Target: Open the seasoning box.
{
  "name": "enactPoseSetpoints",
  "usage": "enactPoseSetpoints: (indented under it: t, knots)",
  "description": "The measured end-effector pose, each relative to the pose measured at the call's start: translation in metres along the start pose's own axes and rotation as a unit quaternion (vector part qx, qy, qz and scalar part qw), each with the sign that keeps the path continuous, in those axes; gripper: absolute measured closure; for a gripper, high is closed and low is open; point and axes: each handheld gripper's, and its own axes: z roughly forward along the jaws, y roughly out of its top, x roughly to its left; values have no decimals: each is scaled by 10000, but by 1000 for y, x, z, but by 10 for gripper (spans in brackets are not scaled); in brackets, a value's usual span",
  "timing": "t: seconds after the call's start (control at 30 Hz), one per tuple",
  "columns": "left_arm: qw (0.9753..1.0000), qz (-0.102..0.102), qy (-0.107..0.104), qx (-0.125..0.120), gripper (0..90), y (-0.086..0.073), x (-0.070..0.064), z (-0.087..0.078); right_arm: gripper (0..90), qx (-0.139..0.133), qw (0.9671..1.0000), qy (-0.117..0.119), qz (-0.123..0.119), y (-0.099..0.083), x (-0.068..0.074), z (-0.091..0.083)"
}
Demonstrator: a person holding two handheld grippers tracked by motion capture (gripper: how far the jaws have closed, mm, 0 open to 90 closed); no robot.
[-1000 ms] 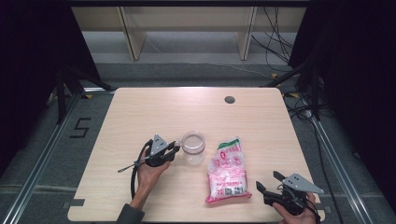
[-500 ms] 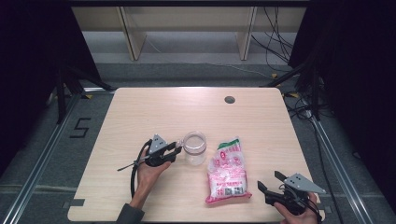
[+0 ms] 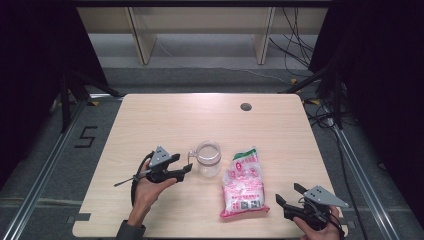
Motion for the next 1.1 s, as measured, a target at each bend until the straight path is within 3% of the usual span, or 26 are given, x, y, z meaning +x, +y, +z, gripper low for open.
enactPoseSetpoints:
  t: [0.13, 0.2, 0.33, 0.47, 0.67, 0.7, 0.77, 0.83, 0.87, 0.93, 0.97, 1.1]
  knots:
    - [9998, -75, -134, -90, 438, 1, 1, -1, 238, 45, 10000, 51, -44, 1, 0, 0]
    - [9998, -113, -53, -141, 521, 1, 1, -2, 238, 62, 9999, 84, -16, 1, 0, 1]
    - [9997, 32, -61, -230, 762, 2, 0, -6, 238, 17, 10000, 63, 18, 0, 0, 1]
    - [9987, 175, -56, -468, 892, 8, 1, -8, 238, -4, 10000, 31, 30, 1, 0, 1]
    - [9974, 109, -134, -702, 896, 23, 4, -5, 238, -7, 10000, 43, -21, 1, 3, 1]
    - [9972, 14, -158, -728, 895, 24, 3, -3, 238, -12, 10000, 37, -46, 1, 3, 2]
    - [9973, 124, -160, -708, 895, 27, 3, 0, 238, 31, 10000, 40, -44, 1, 4, 1]
    - [9975, 71, -179, -674, 896, 31, 2, 5, 239, -21, 10000, 2, -38, 0, 3, 0]
    - [9975, 135, -184, -670, 895, 32, 2, 6, 239, 60, 9998, -34, 159, -1, 6, -1]
    - [9978, 190, -187, -604, 895, 35, -1, 11, 239, 111, 9997, -36, 236, -1, 6, -2]
    - [9980, 196, -184, -580, 895, 36, -2, 13, 239, 27, 9999, -52, 97, -1, 4, -1]
    - [9982, 301, -157, -504, 895, 36, -3, 13, 239, 12, 9999, 57, 146, -1, 4, -2]
